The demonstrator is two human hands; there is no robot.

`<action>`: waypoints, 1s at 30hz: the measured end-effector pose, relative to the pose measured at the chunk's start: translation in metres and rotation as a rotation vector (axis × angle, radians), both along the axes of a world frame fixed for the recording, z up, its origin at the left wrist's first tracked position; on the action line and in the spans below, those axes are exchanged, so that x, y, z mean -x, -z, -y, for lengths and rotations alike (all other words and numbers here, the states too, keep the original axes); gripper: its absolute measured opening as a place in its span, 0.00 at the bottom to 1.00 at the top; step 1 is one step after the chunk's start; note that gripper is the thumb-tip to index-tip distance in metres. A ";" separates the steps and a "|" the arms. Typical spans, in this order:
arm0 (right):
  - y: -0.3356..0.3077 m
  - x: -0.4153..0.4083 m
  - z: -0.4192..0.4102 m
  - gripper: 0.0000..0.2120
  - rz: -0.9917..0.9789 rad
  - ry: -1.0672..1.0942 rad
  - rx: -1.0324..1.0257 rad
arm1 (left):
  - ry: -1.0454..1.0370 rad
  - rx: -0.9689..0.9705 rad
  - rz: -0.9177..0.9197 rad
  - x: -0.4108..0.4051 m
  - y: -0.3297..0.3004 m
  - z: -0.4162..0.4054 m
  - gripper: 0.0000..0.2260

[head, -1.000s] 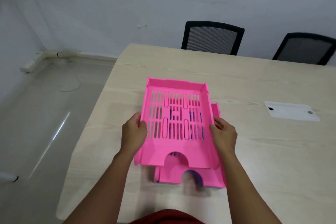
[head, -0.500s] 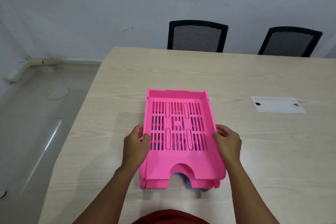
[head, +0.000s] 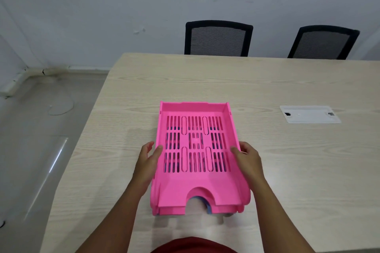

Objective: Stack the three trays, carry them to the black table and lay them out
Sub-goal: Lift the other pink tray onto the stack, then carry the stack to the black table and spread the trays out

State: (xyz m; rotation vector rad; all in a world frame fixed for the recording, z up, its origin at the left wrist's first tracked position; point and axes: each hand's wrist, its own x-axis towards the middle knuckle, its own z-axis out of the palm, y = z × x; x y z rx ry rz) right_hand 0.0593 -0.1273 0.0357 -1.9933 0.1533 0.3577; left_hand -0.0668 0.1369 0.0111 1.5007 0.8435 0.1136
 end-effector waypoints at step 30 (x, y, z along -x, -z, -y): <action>0.023 0.020 -0.003 0.27 -0.531 -0.352 -0.583 | -0.162 0.442 0.122 0.091 0.013 0.032 0.26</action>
